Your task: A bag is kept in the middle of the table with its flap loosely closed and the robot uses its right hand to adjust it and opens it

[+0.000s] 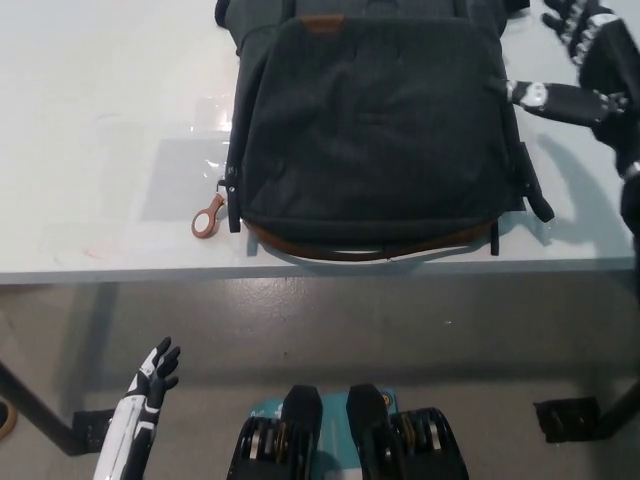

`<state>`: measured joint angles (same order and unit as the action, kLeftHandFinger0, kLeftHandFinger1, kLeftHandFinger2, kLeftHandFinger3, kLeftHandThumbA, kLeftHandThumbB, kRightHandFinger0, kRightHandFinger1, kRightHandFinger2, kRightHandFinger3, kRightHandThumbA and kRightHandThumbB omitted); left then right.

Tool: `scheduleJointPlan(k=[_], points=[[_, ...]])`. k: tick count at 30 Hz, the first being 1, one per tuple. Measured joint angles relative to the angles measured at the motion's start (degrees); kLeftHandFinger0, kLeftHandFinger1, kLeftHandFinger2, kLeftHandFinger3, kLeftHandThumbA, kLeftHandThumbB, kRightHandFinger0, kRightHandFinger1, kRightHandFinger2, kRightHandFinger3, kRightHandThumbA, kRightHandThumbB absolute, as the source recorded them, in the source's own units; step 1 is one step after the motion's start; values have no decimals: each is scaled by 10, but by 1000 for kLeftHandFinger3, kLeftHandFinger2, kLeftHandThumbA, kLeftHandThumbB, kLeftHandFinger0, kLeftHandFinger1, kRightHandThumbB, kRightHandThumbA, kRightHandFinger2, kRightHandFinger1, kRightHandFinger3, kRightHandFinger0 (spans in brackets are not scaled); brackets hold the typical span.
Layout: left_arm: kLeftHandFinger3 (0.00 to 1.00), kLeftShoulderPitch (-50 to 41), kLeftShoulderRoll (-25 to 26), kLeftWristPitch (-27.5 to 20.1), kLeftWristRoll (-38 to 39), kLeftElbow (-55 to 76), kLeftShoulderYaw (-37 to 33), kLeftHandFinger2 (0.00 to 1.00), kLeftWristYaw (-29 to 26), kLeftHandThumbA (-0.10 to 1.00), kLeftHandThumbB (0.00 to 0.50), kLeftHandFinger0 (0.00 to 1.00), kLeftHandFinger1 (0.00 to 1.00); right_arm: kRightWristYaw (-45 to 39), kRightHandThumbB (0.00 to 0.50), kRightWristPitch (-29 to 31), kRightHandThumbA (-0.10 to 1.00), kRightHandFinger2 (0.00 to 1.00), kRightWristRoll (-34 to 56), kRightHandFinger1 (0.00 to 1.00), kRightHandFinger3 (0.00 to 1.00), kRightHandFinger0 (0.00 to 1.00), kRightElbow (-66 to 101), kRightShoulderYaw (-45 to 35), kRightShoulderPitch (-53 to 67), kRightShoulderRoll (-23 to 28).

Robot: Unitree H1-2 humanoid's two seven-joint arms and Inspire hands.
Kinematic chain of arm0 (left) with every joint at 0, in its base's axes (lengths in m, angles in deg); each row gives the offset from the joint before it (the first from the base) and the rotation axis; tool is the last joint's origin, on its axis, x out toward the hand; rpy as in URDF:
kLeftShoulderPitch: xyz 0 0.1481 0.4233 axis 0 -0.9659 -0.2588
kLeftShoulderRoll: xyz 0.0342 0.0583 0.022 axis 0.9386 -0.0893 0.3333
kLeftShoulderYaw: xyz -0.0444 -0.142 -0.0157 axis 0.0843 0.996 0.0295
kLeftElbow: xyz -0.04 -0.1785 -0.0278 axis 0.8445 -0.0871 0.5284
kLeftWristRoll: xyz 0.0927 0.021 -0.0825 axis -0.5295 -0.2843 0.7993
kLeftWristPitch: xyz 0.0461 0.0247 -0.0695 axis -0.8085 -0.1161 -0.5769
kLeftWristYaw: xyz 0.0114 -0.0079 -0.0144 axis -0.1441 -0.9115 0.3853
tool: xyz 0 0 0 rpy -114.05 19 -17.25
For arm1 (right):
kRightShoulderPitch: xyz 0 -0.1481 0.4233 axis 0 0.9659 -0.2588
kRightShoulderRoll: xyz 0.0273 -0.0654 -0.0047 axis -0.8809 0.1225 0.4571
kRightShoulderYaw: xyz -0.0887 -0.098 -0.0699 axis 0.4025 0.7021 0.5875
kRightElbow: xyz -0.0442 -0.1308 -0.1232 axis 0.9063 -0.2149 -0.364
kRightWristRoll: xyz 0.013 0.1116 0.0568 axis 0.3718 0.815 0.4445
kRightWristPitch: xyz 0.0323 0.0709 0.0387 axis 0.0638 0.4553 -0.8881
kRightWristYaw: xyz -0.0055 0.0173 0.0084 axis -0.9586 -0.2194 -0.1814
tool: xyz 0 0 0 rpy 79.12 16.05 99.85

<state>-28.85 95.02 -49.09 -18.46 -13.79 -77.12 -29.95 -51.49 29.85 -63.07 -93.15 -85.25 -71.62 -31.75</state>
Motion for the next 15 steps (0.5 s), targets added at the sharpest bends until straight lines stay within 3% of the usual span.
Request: scheduleJointPlan(k=[4, 12, 15], points=[[1000, 0, 1, 0, 0, 0, 0, 1000, 0, 1000, 112, 1000, 1000, -20, 362, -15, 1000, 1000, 17, 1000, 1000, 1000, -53, 0, -26, -18], [1000, -1, 5, -4, -3, -1, 0, 1000, 0, 1000, 117, 1000, 1000, -59, 323, -18, 1000, 1000, 33, 1000, 1000, 1000, -176, 4, -68, -37], [1000, -1, 9, -4, -3, -1, -1, 1000, 1, 1000, 104, 1000, 1000, -74, 345, -14, 1000, 1000, 39, 1000, 1000, 1000, -209, 2, -82, -39]])
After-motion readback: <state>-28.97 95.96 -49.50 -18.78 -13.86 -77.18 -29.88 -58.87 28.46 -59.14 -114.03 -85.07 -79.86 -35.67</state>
